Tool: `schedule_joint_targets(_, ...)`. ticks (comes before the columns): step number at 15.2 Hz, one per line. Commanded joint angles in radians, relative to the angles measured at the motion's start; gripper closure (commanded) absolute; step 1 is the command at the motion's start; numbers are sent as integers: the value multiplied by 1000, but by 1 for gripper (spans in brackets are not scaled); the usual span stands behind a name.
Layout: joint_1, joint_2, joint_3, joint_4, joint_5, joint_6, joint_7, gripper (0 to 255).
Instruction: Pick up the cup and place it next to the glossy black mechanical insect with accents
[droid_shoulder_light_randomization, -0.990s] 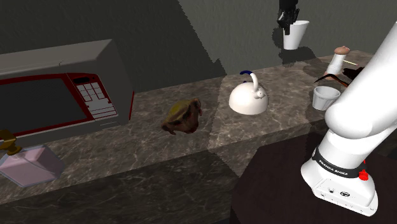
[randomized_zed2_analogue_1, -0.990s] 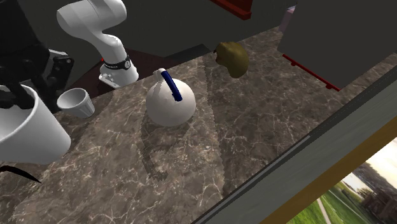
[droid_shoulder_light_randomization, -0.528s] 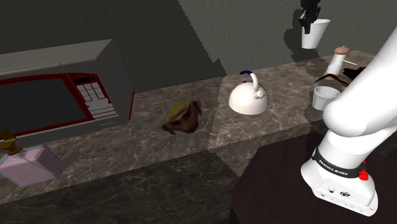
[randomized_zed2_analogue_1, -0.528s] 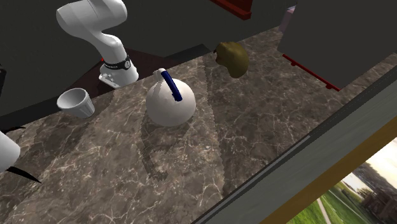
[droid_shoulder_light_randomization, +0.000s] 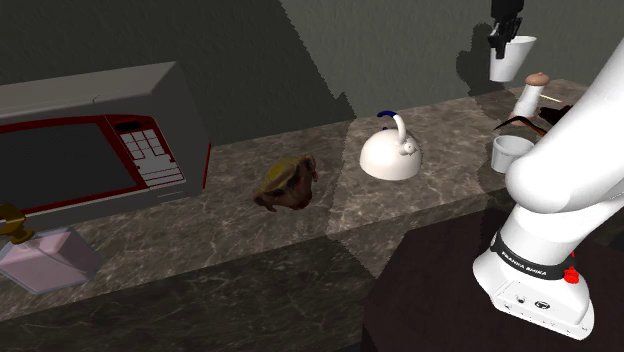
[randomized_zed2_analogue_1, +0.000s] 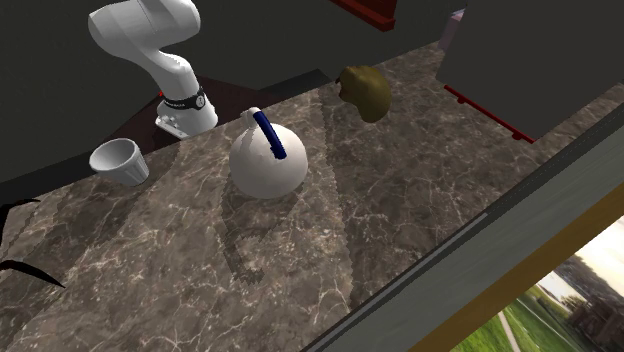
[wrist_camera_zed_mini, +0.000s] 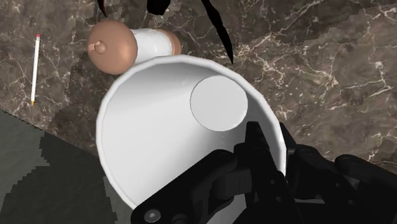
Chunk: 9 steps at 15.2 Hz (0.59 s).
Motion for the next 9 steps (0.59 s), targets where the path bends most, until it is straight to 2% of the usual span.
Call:
schedule_joint_targets(1,-1,0,-1,-26,-2,27,5,255)
schedule_joint_targets(9,-5,15,-7,-118,-6,131,25,255)
